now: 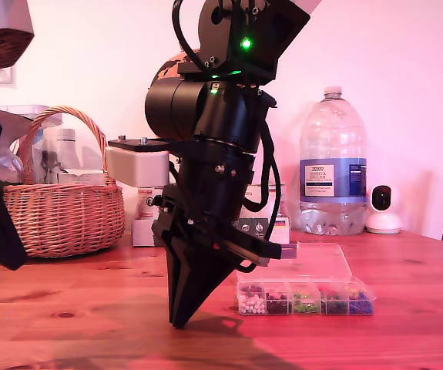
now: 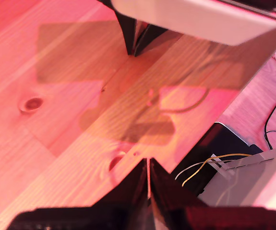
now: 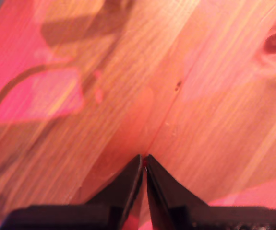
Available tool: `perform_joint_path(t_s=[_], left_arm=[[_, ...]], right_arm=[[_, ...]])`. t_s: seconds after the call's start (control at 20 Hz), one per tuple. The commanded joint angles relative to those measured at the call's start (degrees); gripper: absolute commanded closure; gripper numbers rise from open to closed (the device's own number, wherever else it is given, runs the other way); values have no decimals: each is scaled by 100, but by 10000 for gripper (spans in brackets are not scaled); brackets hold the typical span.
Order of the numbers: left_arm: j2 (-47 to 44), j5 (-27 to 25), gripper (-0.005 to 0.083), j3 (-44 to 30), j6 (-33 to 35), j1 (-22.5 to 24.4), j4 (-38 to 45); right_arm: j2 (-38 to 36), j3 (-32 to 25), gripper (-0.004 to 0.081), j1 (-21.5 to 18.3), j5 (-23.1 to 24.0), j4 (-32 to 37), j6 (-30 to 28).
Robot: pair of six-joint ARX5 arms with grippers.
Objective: Sort the loose pins on the table into their correct compartments
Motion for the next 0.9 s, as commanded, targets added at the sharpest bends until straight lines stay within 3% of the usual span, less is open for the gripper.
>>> perform_joint_path(t_s=[0.0, 0.85], left_arm=[[31, 22, 797, -127, -13, -15, 4], [31, 22, 797, -127, -13, -15, 4]], right_arm=[[341, -85, 778, 26, 2, -26, 11], [345, -83, 778, 28, 155, -42, 155]])
